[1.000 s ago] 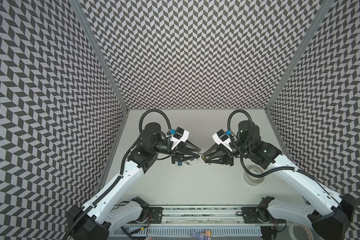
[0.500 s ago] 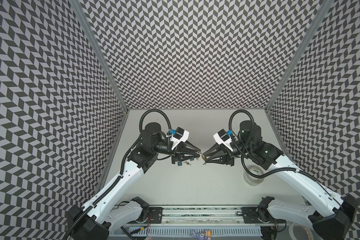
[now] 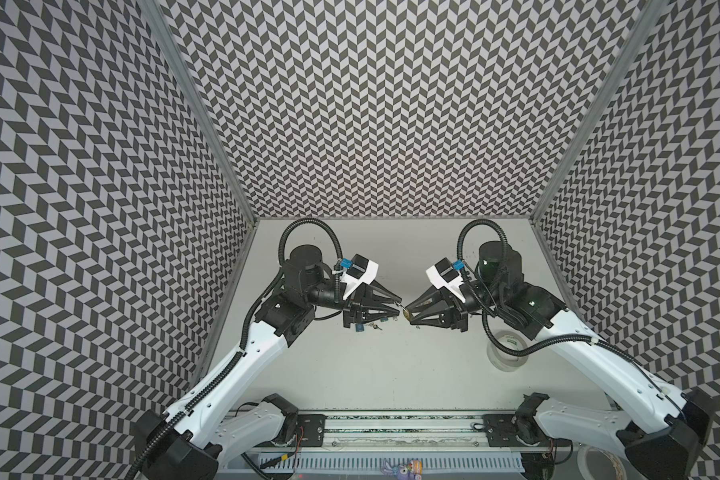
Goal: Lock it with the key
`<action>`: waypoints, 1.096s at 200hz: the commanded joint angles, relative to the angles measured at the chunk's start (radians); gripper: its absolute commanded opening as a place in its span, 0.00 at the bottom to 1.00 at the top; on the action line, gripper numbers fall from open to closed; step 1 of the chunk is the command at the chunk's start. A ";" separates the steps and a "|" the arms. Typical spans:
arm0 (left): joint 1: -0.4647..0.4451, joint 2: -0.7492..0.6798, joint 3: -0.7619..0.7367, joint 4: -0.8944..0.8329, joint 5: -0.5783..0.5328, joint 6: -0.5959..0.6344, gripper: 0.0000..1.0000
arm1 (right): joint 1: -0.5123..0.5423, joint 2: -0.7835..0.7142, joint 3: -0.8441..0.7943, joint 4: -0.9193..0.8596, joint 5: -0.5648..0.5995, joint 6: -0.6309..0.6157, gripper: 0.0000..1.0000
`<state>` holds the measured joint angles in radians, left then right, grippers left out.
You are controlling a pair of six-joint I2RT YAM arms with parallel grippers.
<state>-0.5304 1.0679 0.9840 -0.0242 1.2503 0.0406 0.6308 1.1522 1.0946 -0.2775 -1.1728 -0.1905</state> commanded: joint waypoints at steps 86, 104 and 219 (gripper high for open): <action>-0.006 0.006 0.041 -0.017 0.000 0.021 0.21 | 0.001 0.003 0.009 0.030 -0.005 -0.002 0.00; -0.006 0.006 0.044 -0.028 -0.009 0.032 0.17 | 0.001 -0.006 0.008 0.042 0.010 0.004 0.00; -0.006 0.001 0.056 -0.035 -0.032 0.030 0.00 | 0.001 -0.031 0.000 0.101 0.027 0.039 0.00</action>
<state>-0.5308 1.0756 1.0142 -0.0475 1.2243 0.0666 0.6315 1.1427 1.0939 -0.2398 -1.1423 -0.1471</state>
